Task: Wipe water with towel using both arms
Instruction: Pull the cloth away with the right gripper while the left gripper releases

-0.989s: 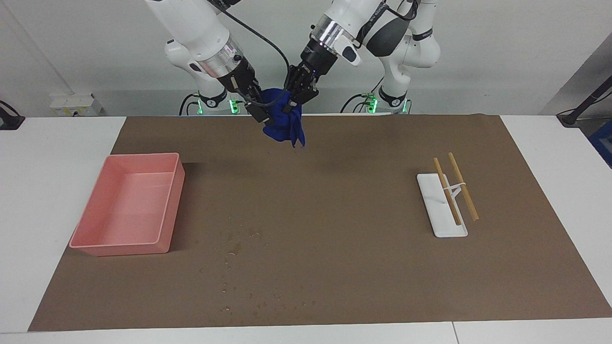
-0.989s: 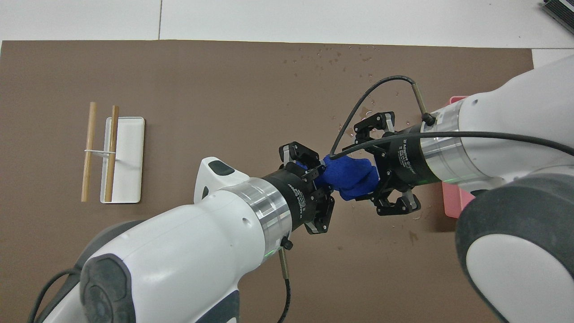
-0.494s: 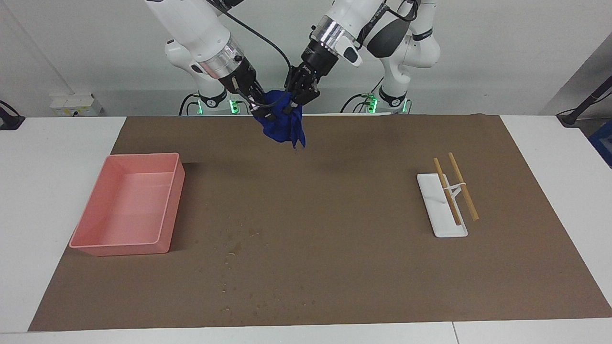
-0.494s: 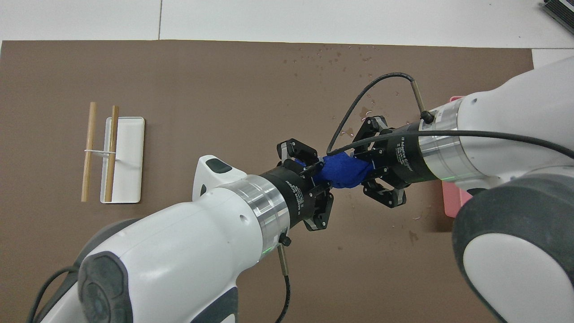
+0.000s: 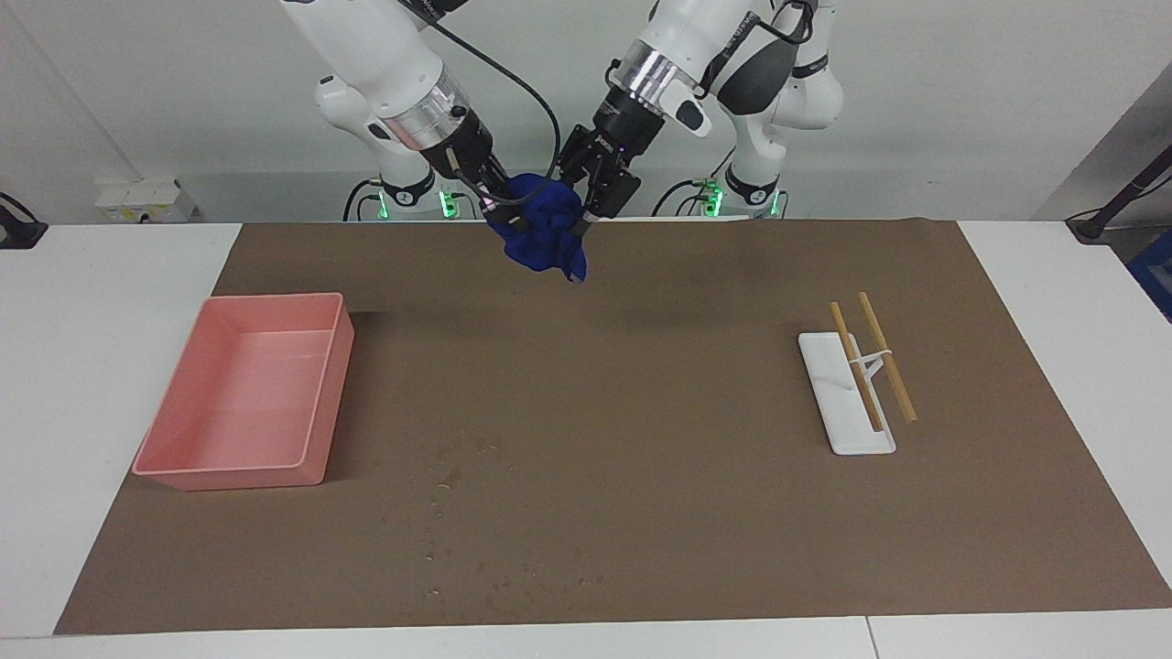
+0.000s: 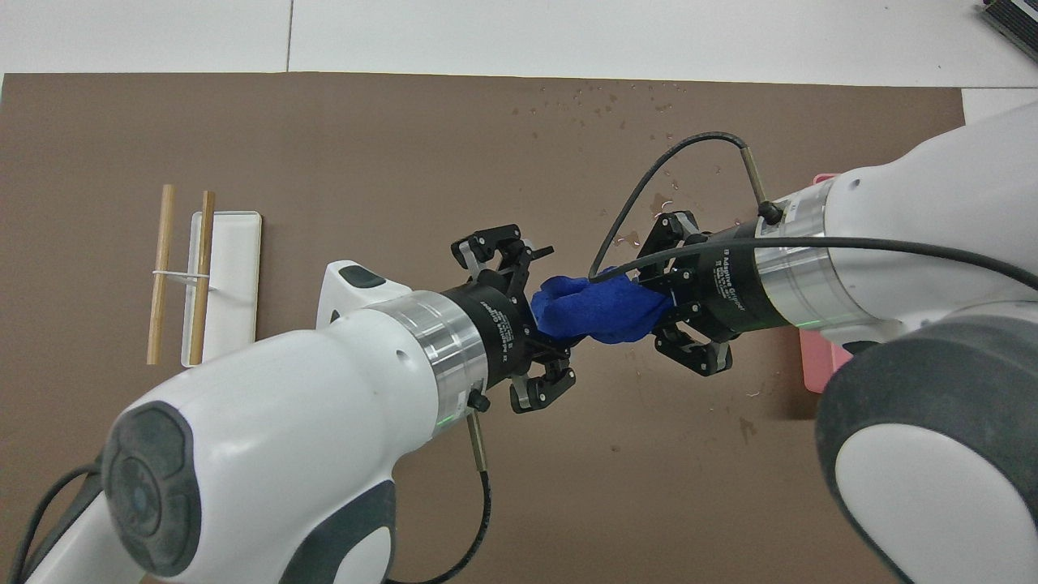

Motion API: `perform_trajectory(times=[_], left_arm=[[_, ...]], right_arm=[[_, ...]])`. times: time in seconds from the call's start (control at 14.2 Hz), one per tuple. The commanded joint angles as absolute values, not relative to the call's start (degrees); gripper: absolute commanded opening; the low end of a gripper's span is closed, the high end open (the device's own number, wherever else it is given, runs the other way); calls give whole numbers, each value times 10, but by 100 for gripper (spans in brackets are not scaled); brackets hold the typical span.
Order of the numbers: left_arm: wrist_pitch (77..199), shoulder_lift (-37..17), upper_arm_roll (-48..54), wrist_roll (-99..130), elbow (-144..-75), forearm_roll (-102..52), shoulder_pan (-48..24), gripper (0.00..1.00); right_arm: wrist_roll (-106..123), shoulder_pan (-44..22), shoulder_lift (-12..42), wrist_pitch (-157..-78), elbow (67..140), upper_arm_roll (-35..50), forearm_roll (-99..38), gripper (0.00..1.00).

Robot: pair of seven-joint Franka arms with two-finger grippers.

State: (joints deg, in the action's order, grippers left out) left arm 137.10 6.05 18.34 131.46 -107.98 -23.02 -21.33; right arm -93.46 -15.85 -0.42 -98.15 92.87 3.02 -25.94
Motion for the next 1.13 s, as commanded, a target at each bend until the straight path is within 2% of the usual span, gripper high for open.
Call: perform_trajectory(times=[0.0,0.14,0.42,0.57,0.78,1.06], left_arm=[[1285,74,183,1214,-1075,-228,-179,100],[1212,80,183,1114,-1072,-228,-143,100],[1074,92,181,876,-1070,-228,-50,100],[1014,102,180,754,-1070,-227,2,100],[935,111,179,537,-1070,-152,49,100],[903,114,163,333,-1071,-68,61,100]], right_arm=[[-901,-144,-12,-1014,939,30,-265,0],[-863,-122,-11,-1041,945,30,-265,0],[-746,-79,32,-1082,944,29,-258,0],[-660,-56,54,-1129,945,29,-226,0],[-557,-32,109,-1197,929,29,-156,0],[-406,-2,204,-1274,891,28,-113,0]])
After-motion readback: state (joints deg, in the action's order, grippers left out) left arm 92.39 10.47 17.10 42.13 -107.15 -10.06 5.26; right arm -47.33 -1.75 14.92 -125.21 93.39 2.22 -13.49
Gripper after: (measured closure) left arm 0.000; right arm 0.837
